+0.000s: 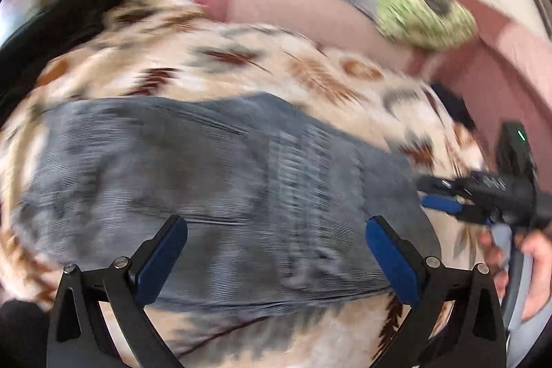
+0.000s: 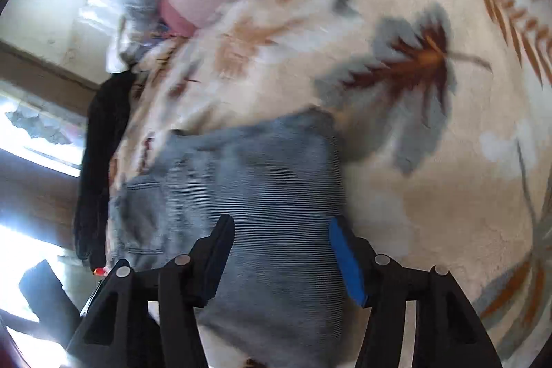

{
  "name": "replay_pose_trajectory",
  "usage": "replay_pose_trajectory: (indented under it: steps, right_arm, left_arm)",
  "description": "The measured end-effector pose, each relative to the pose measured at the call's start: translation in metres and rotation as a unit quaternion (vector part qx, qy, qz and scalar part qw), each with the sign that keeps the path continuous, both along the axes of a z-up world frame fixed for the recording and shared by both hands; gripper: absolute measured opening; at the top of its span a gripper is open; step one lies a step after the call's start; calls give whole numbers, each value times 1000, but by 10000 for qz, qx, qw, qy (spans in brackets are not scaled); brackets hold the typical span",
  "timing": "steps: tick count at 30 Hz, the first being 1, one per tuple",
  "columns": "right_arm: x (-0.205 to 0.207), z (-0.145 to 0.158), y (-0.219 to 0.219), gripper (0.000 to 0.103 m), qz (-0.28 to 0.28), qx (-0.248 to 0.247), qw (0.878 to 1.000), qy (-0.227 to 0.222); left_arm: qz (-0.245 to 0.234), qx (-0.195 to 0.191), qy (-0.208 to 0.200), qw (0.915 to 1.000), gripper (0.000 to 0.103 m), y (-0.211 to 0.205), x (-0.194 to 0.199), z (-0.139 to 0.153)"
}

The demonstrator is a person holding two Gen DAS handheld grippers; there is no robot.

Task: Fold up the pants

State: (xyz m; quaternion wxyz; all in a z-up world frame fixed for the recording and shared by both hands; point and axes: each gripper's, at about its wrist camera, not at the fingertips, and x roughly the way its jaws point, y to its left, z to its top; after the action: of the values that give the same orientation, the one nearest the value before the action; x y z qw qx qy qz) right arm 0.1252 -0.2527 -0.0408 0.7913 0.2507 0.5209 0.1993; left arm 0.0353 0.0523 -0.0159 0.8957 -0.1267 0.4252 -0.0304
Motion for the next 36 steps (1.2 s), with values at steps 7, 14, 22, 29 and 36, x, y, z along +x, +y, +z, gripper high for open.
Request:
replay_pose_trajectory:
  steps: [7, 14, 22, 29, 36]
  right_arm:
    - [-21, 31, 68, 66, 839, 245, 9957, -301]
    - [4, 16, 163, 66, 1594, 124, 9870, 155]
    - [30, -18, 205, 66, 1663, -405, 9830, 669]
    - [30, -17, 208, 70, 1674, -424, 9824, 715]
    - [35, -19, 217, 70, 1677, -583, 9803, 865]
  left_arm:
    - [2232, -551, 73, 9732, 103, 119, -45, -10]
    - [2774, -2369, 463, 9299, 103, 180, -55, -62]
    - [2855, -3715, 282, 8830, 103, 215, -60, -81]
    - [2567, -3848, 72, 8866, 78, 217, -49, -66]
    - [2727, -3251, 423, 9045, 19, 222, -41, -73]
